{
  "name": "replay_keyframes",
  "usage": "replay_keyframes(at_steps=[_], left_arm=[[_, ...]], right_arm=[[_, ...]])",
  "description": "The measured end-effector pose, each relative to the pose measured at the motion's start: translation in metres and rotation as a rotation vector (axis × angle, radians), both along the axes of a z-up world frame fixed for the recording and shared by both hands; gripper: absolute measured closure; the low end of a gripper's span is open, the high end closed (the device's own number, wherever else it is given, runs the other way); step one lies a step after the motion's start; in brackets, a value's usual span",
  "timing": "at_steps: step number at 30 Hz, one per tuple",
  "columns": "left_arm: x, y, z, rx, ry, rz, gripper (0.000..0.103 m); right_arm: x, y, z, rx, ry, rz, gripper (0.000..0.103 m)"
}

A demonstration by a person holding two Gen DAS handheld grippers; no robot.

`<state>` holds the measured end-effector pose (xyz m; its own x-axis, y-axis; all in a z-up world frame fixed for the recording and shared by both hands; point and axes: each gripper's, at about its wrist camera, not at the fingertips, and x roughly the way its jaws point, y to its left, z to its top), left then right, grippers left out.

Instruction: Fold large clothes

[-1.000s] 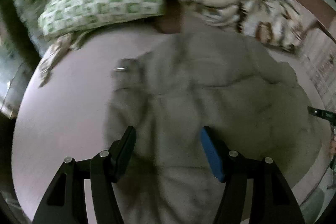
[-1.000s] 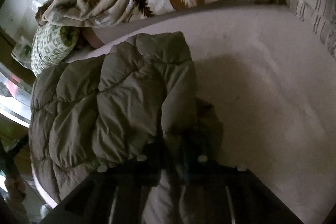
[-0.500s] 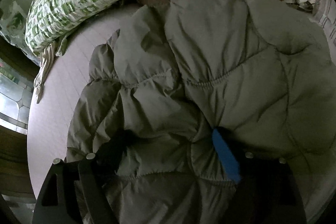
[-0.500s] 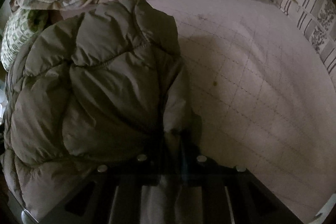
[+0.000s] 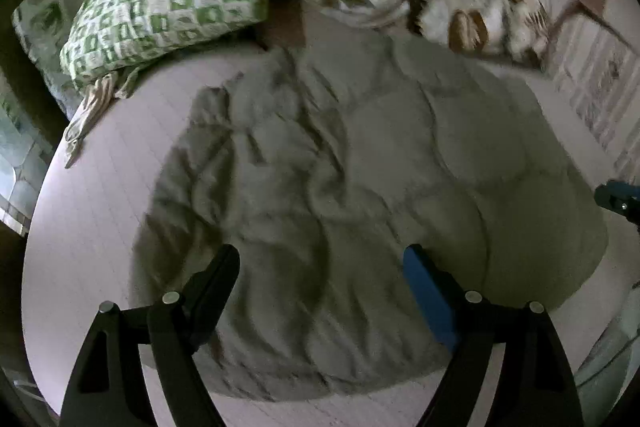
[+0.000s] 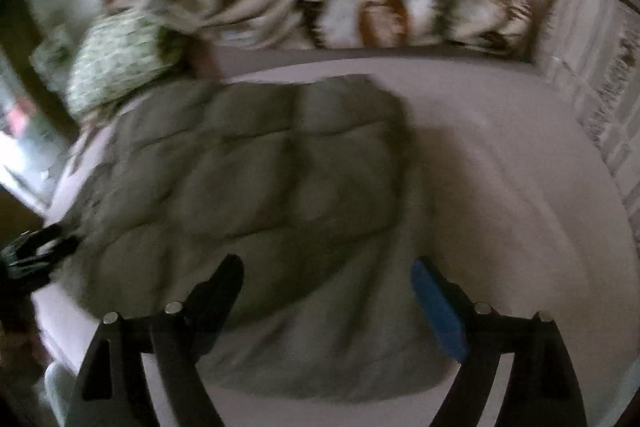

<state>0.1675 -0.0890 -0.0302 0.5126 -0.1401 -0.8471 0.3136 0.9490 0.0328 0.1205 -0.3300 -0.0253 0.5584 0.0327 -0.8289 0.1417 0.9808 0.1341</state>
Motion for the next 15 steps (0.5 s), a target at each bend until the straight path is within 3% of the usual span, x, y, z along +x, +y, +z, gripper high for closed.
replay_keyframes(at_steps=[3, 5, 7, 8, 9, 15], left_arm=[[-0.006, -0.013, -0.012, 0.071, -0.029, 0.003, 0.018], [0.004, -0.011, -0.025, 0.078, 0.014, 0.024, 0.014], [0.015, -0.007, -0.036, 0.085, 0.039, 0.054, 0.006], [0.016, -0.007, -0.038, 0.091, 0.035, 0.059, 0.002], [0.017, -0.007, -0.039, 0.091, 0.028, 0.060, 0.002], [0.000, 0.008, -0.023, 0.037, 0.000, 0.107, 0.002]], right_arm=[[-0.006, 0.033, -0.013, -0.019, 0.003, 0.044, 0.015], [-0.007, 0.044, -0.033, -0.057, 0.032, 0.032, 0.015], [0.000, 0.043, -0.056, -0.055, 0.055, 0.006, 0.008], [0.003, 0.041, -0.065, -0.060, 0.049, -0.006, 0.000], [0.004, 0.037, -0.074, -0.061, 0.042, -0.003, 0.000], [-0.006, 0.027, -0.057, -0.006, 0.023, -0.029, 0.000]])
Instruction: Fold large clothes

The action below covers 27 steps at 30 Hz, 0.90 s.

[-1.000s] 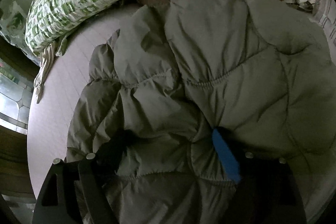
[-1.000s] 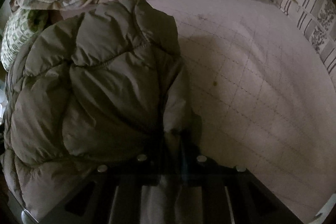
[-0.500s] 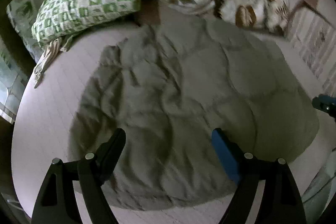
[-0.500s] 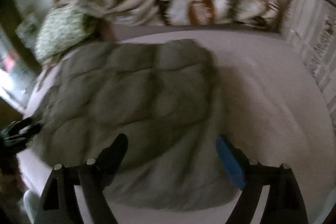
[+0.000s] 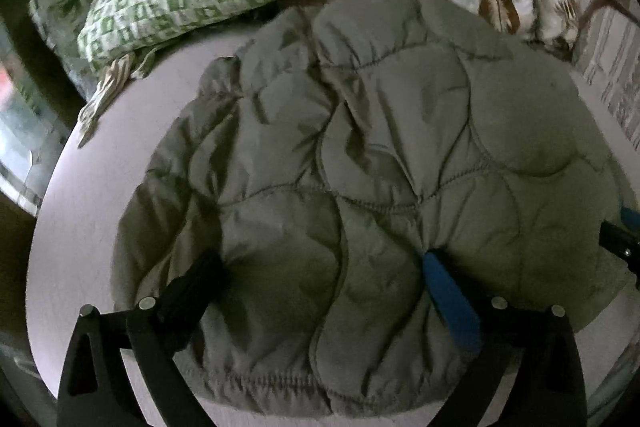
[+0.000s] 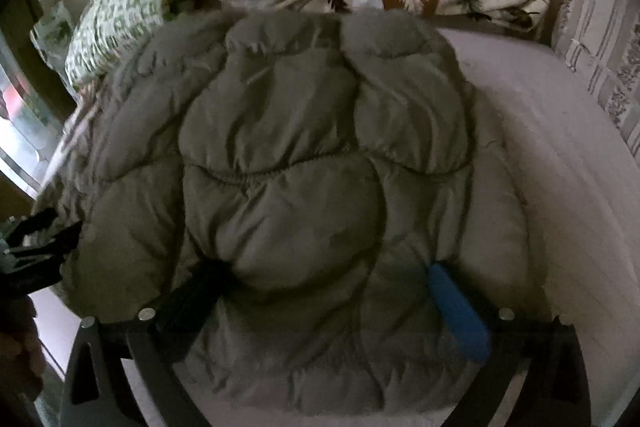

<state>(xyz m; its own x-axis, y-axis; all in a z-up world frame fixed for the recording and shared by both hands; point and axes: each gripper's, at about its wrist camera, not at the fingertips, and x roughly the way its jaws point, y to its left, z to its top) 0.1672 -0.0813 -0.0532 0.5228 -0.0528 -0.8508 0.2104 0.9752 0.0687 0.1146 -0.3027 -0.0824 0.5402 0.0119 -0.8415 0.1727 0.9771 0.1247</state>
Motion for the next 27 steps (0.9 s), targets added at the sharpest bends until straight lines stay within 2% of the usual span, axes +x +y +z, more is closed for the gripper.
replay_keyframes(at_steps=[4, 8, 17, 27], left_arm=[[-0.016, 0.010, 0.015, -0.028, -0.017, 0.011, 0.002], [-0.030, 0.013, 0.022, -0.054, 0.003, 0.006, 0.002], [-0.063, 0.022, 0.024, -0.069, 0.007, 0.004, 0.002], [-0.107, 0.028, 0.037, -0.083, -0.060, 0.000, 0.002]], right_arm=[[-0.026, -0.004, 0.019, 0.027, -0.038, -0.015, 0.000], [-0.044, 0.001, 0.030, -0.001, -0.053, -0.006, 0.000], [-0.058, 0.022, 0.029, -0.011, -0.053, 0.023, 0.000], [-0.095, 0.029, 0.036, -0.005, -0.092, 0.000, 0.000]])
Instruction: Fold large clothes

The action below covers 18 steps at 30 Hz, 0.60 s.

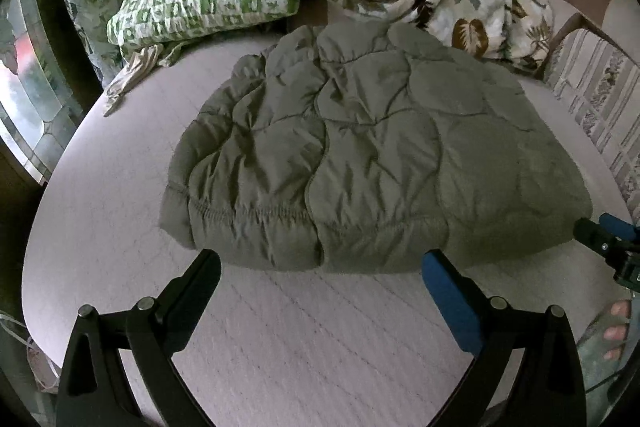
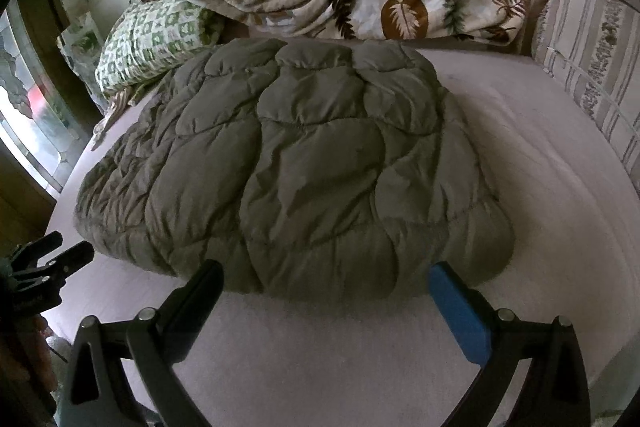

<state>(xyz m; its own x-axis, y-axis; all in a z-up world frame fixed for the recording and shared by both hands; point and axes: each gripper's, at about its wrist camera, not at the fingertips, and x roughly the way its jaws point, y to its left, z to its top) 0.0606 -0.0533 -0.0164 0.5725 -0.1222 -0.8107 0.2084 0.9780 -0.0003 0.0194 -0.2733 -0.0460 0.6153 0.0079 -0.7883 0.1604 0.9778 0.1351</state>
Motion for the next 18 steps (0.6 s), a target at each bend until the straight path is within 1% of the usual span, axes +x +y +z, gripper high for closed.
replay_keyframes(at_steps=[7, 12, 18], left_arm=[[-0.031, -0.006, 0.010, 0.036, -0.036, -0.020, 0.002], [-0.048, -0.005, 0.014, 0.042, -0.027, -0.032, 0.002], [-0.076, -0.005, 0.027, 0.082, -0.081, -0.026, 0.002]], right_arm=[[-0.034, 0.006, 0.006, 0.016, -0.022, -0.001, 0.000], [-0.060, 0.012, 0.013, -0.004, -0.038, 0.010, 0.000], [-0.094, 0.022, 0.029, -0.038, -0.070, 0.027, 0.000]])
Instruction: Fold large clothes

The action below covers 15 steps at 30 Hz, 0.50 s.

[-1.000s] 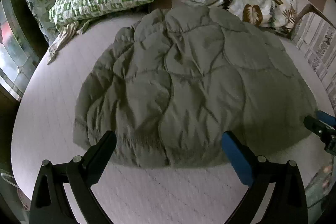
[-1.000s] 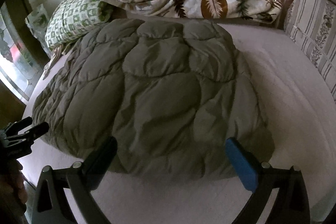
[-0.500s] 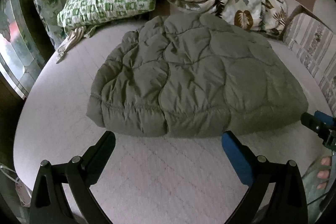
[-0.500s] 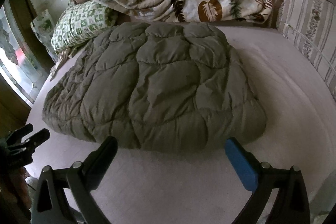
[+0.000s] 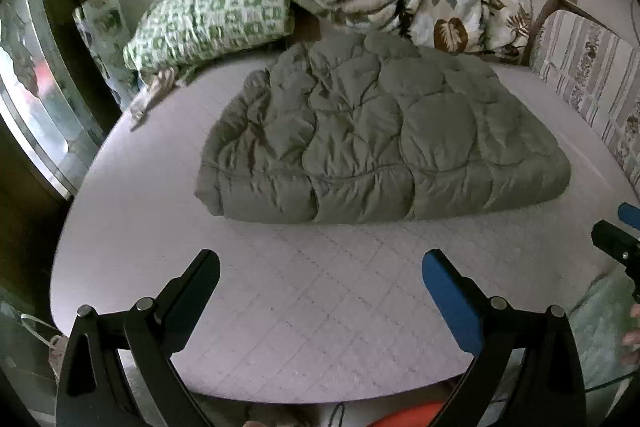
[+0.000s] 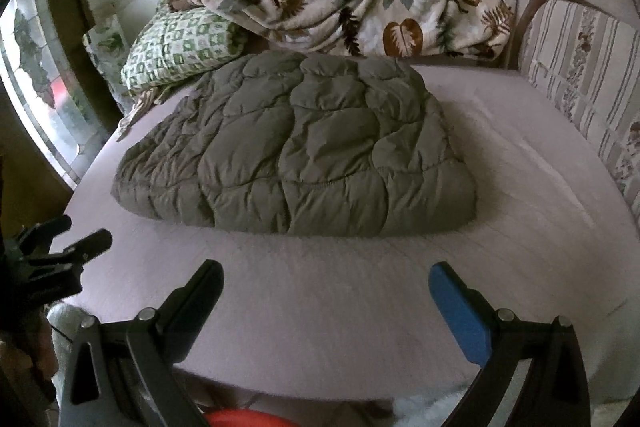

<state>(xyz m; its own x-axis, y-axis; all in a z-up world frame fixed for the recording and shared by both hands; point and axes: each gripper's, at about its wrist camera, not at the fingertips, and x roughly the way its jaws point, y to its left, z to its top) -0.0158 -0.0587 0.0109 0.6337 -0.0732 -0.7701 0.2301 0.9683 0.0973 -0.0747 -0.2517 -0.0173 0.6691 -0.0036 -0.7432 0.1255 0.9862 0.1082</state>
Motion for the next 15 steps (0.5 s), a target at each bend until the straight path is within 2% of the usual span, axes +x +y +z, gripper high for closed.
replay_keyframes(at_steps=[7, 15], left_arm=[[-0.038, 0.006, 0.020, -0.006, -0.066, -0.014, 0.002], [-0.070, 0.010, 0.033, -0.007, -0.105, -0.021, 0.002]], right_arm=[[-0.039, 0.007, 0.015, -0.035, -0.024, 0.009, 0.000], [-0.069, 0.017, 0.030, -0.009, -0.058, 0.031, 0.000]])
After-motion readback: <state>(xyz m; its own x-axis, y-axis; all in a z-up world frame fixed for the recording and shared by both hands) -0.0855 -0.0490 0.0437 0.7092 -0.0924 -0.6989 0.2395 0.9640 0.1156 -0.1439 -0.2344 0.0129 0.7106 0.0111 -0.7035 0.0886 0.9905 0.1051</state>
